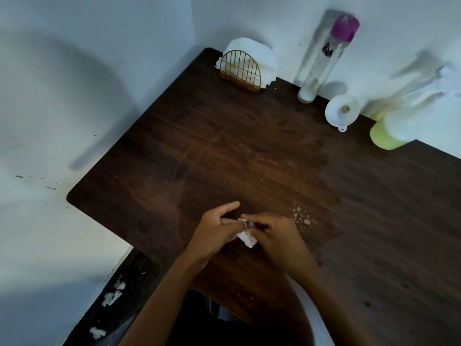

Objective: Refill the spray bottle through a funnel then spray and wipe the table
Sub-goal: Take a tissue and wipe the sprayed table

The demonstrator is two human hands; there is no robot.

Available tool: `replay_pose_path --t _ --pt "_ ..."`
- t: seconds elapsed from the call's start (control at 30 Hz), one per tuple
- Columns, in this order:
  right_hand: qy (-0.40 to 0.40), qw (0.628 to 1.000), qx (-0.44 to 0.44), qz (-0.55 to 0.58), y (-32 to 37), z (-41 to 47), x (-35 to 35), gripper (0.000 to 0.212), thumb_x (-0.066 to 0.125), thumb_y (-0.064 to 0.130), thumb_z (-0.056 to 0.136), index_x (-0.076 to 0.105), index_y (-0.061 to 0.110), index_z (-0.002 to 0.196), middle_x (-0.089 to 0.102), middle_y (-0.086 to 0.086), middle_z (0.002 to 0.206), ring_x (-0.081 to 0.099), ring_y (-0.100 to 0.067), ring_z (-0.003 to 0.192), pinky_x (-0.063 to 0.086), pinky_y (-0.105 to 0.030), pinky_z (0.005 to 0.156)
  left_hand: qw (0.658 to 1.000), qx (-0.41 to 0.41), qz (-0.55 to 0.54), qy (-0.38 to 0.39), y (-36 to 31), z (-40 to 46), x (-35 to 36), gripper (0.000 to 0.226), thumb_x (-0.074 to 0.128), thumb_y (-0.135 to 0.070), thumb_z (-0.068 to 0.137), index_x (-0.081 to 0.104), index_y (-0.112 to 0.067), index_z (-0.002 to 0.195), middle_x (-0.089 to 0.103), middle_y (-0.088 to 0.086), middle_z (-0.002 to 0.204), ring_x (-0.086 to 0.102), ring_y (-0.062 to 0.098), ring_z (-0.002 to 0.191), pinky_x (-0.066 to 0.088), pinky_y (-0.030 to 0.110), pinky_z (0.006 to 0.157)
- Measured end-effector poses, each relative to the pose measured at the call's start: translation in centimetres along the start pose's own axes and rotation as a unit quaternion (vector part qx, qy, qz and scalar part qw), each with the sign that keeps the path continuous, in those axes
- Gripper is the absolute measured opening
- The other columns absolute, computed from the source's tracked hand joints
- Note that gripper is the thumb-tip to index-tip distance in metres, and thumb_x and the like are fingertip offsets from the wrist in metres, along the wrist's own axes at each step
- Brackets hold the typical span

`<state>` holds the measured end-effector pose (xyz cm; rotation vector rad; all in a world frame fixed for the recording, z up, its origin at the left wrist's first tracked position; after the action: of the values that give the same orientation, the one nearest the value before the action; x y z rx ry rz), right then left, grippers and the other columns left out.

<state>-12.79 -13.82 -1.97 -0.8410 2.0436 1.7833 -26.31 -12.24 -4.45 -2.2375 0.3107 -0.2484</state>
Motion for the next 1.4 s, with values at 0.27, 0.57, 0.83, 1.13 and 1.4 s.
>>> replay_pose_path --t 0.27,0.57,0.83,1.13,1.4 --pt "-0.222 0.964 0.137 0.043 -4.3 4.1 -5.4 0.013 0.067 0.009 0.080 0.073 0.019 0.086 0.071 0.002 0.084 0.065 -0.007 0.073 0.053 -0.022 0.071 0.958 0.108 0.110 -0.241 0.7 1.8 -5.3 0.018 0.056 -0.024 0.091 0.064 -0.026 0.106 0.069 -0.008 0.099 0.063 0.012 0.097 0.050 0.027 0.085" --pt "-0.220 0.899 0.014 -0.378 -5.6 15.7 -8.1 0.011 0.054 -0.007 0.080 0.063 -0.005 0.086 0.060 -0.020 0.094 0.053 -0.035 0.086 0.035 -0.032 0.057 0.801 0.167 0.407 -0.405 2.9 4.5 -8.9 0.050 0.031 -0.036 0.094 0.040 -0.015 0.139 0.042 0.005 0.146 0.032 0.022 0.139 0.018 0.040 0.116" --pt "-0.123 0.943 -0.030 -0.309 -1.0 20.3 2.2 0.032 0.035 0.011 0.097 0.054 -0.001 0.120 0.056 -0.021 0.119 0.050 -0.035 0.112 0.040 -0.041 0.094 0.814 0.200 0.359 -0.411 2.4 4.3 -8.9 0.054 0.024 -0.038 0.094 0.037 -0.015 0.142 0.037 0.004 0.149 0.030 0.020 0.140 0.011 0.035 0.118" --pt "0.100 0.925 -0.260 -0.256 -0.2 11.2 8.0 0.046 0.023 0.032 0.100 0.051 0.011 0.131 0.051 -0.006 0.137 0.044 -0.018 0.129 0.029 -0.024 0.110 0.819 0.227 0.317 -0.421 2.4 4.0 -9.3 0.054 0.023 -0.038 0.095 0.042 -0.013 0.139 0.043 0.005 0.145 0.034 0.019 0.137 0.013 0.034 0.117" --pt "-0.159 0.936 0.061 -0.309 -8.9 15.3 -6.8 0.040 0.042 0.017 0.093 0.048 0.005 0.131 0.044 -0.013 0.142 0.040 -0.026 0.131 0.033 -0.037 0.107 0.811 0.231 0.344 -0.414 2.4 4.0 -9.0 0.052 0.025 -0.037 0.095 0.045 -0.011 0.136 0.047 0.007 0.142 0.036 0.021 0.136 0.012 0.037 0.118"
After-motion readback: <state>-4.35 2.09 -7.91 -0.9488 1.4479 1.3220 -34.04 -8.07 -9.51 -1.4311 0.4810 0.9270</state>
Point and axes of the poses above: each hand's wrist, its own z-axis towards the middle knuckle, its own x-axis out of the palm, y = z × x, the point moved 5 cm from there along z, towards the middle knuckle
